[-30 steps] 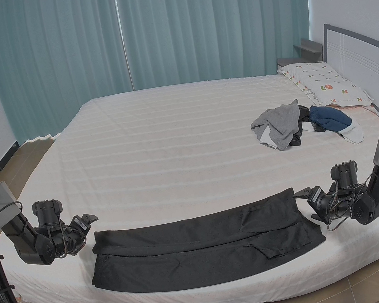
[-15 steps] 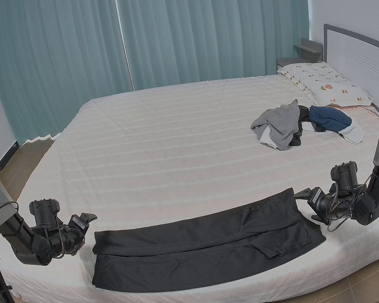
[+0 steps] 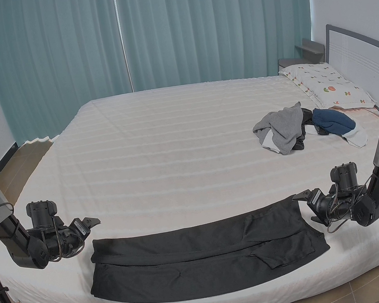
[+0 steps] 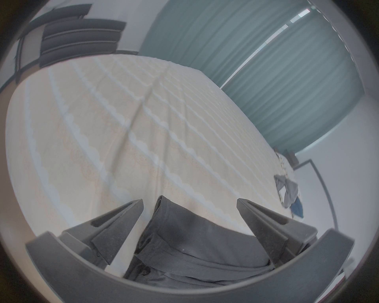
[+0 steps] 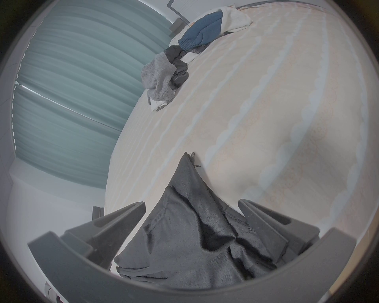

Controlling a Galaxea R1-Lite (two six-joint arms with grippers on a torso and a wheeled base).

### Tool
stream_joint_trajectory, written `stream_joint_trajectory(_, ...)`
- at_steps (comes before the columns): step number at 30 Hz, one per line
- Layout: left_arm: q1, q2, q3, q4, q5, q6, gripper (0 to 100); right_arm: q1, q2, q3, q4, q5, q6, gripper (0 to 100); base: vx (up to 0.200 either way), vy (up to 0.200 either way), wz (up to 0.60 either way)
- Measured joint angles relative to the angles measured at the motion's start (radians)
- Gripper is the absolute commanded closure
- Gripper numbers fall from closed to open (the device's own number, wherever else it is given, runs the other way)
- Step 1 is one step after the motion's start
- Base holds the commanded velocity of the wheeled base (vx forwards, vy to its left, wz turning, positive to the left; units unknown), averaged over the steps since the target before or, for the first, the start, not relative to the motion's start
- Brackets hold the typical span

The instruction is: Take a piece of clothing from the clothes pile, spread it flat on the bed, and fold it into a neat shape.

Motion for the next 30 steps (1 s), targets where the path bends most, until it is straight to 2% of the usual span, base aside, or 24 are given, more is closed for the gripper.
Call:
stream_joint_trajectory(4, 0.001, -0.010, 0.026, 0.008, -0.033, 0.133, 0, -0.002, -0.004, 0.001, 0.000, 0.000, 0.000, 0, 0.000, 0.000, 0.00)
stream_joint_trajectory(8, 0.001, -0.015, 0.042, 0.028, -0.080, 0.208, 0, -0.005, -0.007, 0.004, 0.000, 0.000, 0.000, 0, 0.000, 0.000, 0.00)
stream_joint_trajectory(13, 0.001, -0.015, 0.054, 0.127, -0.141, 0.315, 0, -0.009, -0.011, 0.007, 0.000, 0.000, 0.000, 0, 0.000, 0.000, 0.00)
stream_joint_trajectory(18, 0.001, 0.012, 0.055, 0.125, -0.147, 0.359, 0, -0.010, -0.011, 0.008, 0.001, 0.000, -0.001, 0, 0.000, 0.000, 0.00)
stream_joint_trajectory(30, -0.006, 0.080, 0.045, 0.099, -0.109, 0.369, 0, -0.004, -0.007, 0.008, 0.001, 0.000, -0.001, 0, 0.000, 0.000, 0.00)
